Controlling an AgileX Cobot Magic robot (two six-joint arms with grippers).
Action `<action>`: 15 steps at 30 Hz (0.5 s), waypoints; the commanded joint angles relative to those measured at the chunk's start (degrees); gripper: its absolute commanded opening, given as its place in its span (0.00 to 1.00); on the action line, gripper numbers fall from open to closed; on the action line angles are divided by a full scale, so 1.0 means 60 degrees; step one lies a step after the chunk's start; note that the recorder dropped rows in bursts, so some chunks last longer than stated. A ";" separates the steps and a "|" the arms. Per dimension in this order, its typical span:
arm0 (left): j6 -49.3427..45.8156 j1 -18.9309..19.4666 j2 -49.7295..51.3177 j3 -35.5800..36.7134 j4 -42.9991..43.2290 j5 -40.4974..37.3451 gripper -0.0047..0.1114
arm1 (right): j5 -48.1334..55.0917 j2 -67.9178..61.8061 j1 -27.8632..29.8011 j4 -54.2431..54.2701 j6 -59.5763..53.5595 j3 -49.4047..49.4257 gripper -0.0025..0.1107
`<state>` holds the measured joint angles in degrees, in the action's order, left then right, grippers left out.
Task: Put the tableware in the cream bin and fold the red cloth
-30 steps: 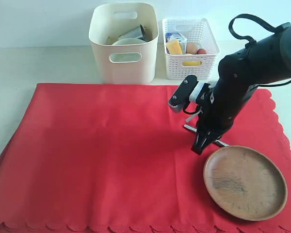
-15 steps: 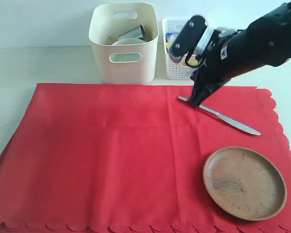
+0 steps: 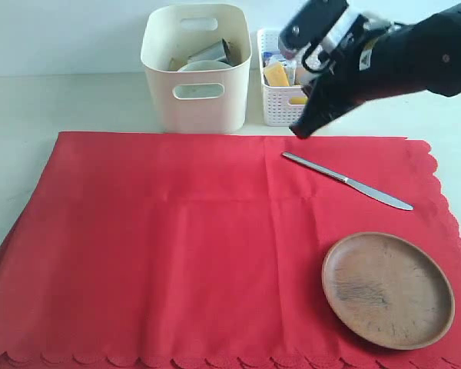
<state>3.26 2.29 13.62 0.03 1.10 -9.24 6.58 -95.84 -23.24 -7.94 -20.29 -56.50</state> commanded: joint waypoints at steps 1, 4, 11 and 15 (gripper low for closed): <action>-0.0002 -0.0011 0.0078 -0.0005 -0.0050 0.0063 0.05 | 0.2633 -0.0951 0.0830 0.0061 0.0823 -0.0636 0.02; -0.0002 -0.0011 0.0078 -0.0005 -0.0050 0.0063 0.05 | 0.3996 -0.1724 0.1152 0.0061 0.1397 -0.1253 0.02; -0.0002 -0.0011 0.0078 -0.0005 -0.0050 0.0063 0.05 | 0.2690 -0.2237 0.0894 -0.0120 0.3746 -0.1322 0.16; -0.0002 -0.0011 0.0078 -0.0005 -0.0050 0.0063 0.05 | 0.2619 -0.2459 0.0824 -0.0212 0.3599 -0.1322 0.34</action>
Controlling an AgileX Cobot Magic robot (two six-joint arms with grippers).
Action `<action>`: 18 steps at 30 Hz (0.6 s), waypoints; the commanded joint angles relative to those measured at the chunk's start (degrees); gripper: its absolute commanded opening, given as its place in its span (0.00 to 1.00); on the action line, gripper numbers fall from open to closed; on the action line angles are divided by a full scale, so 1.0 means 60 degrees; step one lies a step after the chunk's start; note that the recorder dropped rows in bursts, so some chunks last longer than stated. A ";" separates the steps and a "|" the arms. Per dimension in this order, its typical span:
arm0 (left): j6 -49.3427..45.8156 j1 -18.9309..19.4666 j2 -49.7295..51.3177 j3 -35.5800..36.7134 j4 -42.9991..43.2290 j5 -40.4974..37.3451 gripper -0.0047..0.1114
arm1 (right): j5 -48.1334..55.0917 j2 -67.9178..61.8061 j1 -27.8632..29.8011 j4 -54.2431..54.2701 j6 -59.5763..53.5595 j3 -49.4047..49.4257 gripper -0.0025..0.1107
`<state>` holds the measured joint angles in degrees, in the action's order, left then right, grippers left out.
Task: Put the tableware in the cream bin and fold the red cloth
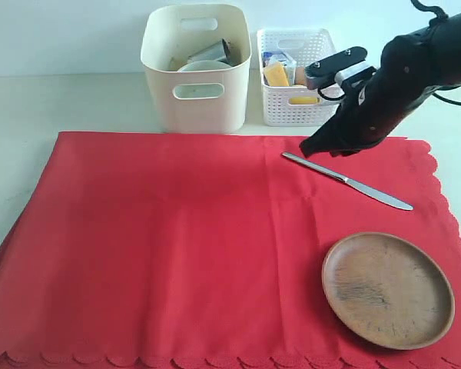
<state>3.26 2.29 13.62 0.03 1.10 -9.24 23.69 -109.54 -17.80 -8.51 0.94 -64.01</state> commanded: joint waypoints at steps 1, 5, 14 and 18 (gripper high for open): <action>-0.0002 -0.0011 0.0078 -0.0005 -0.0050 0.0063 0.05 | -0.0234 -0.0248 -0.0083 -0.0117 0.0063 -0.0071 0.37; -0.0002 -0.0011 0.0078 -0.0005 -0.0050 0.0063 0.05 | -0.0179 -0.0602 -0.0083 -0.0117 0.0019 -0.0071 0.45; -0.0002 -0.0011 0.0078 -0.0005 -0.0050 0.0063 0.05 | -0.0152 -0.1255 -0.0083 -0.0305 0.0019 -0.0071 0.42; -0.0002 -0.0011 0.0078 -0.0005 -0.0050 0.0063 0.05 | -0.0133 -0.1214 -0.0083 -0.0306 0.0019 -0.0071 0.21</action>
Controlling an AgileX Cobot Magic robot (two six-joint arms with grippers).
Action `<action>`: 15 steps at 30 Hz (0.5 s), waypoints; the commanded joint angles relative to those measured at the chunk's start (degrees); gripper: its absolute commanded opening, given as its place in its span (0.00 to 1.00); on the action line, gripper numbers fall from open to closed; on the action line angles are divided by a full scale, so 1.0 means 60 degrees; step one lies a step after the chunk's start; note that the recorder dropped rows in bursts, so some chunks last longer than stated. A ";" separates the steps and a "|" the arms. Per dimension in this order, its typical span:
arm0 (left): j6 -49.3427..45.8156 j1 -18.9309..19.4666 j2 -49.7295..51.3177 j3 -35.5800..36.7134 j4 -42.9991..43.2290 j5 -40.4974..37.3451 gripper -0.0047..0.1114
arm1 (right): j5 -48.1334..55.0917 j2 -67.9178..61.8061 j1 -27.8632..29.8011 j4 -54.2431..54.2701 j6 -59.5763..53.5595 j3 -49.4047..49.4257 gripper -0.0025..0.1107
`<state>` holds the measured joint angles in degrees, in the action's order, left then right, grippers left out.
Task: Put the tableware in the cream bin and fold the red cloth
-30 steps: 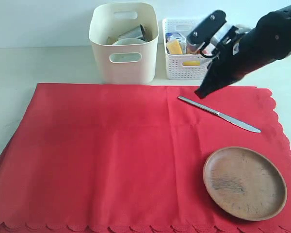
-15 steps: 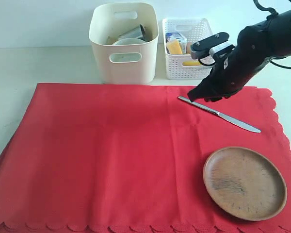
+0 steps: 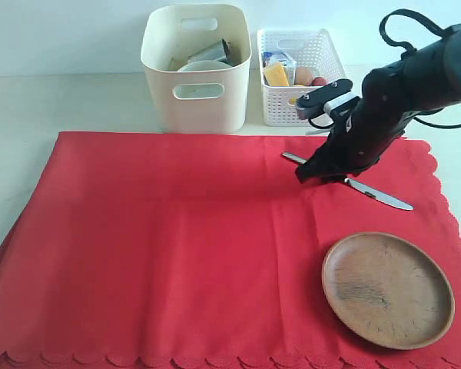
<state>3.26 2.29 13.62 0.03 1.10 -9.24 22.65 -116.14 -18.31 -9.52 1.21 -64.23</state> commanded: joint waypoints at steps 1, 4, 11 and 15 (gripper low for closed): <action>-0.0002 -0.0011 0.0078 -0.0005 -0.0050 0.0063 0.05 | 0.0058 -0.0072 0.0003 -0.0137 -0.0026 -0.0035 0.14; -0.0002 -0.0011 0.0078 -0.0005 -0.0050 0.0063 0.05 | 0.0085 0.0116 0.0003 -0.0137 -0.0026 -0.0035 0.02; -0.0002 -0.0011 0.0078 -0.0005 -0.0050 0.0063 0.05 | 0.0143 0.1862 0.0003 0.0005 -0.0026 -0.0035 0.02; -0.0002 -0.0011 0.0078 -0.0005 -0.0050 0.0063 0.05 | 0.0105 0.1982 0.0003 -0.0172 -0.0026 -0.0035 0.02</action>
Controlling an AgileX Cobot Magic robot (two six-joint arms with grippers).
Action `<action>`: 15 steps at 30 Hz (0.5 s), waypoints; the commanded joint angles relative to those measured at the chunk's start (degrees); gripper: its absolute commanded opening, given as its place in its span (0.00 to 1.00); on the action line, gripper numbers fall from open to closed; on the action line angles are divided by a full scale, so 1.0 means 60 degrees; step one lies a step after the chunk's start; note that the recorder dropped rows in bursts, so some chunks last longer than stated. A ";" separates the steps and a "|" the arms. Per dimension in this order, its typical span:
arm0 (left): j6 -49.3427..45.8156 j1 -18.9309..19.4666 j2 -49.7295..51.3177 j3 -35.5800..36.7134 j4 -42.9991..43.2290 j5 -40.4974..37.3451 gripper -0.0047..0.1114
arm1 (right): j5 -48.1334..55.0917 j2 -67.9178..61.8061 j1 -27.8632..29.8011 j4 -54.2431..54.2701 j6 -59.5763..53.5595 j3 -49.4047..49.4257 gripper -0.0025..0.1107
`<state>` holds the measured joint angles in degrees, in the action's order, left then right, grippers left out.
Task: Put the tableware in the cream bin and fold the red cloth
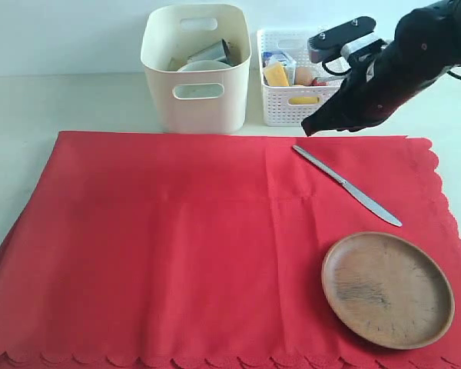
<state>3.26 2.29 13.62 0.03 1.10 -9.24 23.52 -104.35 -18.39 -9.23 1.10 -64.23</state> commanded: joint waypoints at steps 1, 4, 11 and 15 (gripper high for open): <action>-0.0002 -0.0011 0.0078 -0.0005 -0.0050 0.0063 0.05 | -0.0249 -0.0015 0.0015 -0.0217 0.0385 -0.0035 0.02; -0.0002 -0.0011 0.0078 -0.0005 -0.0050 0.0063 0.05 | -0.0538 -0.0183 0.0015 0.0205 0.1145 -0.0035 0.02; -0.0002 -0.0011 0.0078 -0.0005 -0.0050 0.0063 0.05 | 0.3992 -0.1793 0.0260 0.0756 -0.0779 -0.1604 0.02; -0.0002 -0.0011 0.0078 -0.0005 -0.0050 0.0063 0.05 | 0.3470 -0.2064 0.0174 0.1226 -0.0835 -0.1751 0.03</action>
<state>3.26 2.29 13.62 0.03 1.10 -9.24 45.36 -116.09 -17.03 -3.93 -2.41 -73.56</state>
